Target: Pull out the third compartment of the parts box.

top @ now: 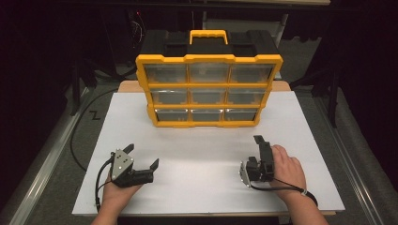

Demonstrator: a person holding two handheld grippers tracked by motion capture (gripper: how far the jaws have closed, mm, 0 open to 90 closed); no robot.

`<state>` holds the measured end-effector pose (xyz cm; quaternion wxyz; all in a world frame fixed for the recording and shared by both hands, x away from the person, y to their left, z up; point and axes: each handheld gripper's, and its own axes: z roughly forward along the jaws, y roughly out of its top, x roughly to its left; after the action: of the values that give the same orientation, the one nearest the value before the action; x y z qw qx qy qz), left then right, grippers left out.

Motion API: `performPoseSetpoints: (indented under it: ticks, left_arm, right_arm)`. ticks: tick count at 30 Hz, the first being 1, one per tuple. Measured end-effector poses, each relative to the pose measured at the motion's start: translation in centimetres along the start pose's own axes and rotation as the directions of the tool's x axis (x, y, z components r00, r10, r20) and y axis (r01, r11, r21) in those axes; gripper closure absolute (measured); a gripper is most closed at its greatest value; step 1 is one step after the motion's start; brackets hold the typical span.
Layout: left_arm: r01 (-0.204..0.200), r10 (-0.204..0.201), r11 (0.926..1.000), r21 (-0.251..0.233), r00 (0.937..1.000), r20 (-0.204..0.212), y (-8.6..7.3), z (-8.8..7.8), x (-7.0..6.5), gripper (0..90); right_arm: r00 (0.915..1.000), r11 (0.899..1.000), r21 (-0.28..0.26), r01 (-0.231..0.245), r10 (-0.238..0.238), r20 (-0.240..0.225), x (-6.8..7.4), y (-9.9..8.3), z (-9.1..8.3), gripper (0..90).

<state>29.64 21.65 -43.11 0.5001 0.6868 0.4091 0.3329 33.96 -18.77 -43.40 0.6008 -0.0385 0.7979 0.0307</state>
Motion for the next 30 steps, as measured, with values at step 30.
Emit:
performPoseSetpoints:
  ticks: [30]
  left_arm:
    - [-0.018, 0.018, 0.9997, -0.014, 0.9996, 0.020, 0.2, 0.2, -0.3, 0.6]
  right_arm:
    - [0.9759, 0.999, 0.009, -0.046, 0.043, 0.214, -4.7, 2.8, 2.2, 33.8]
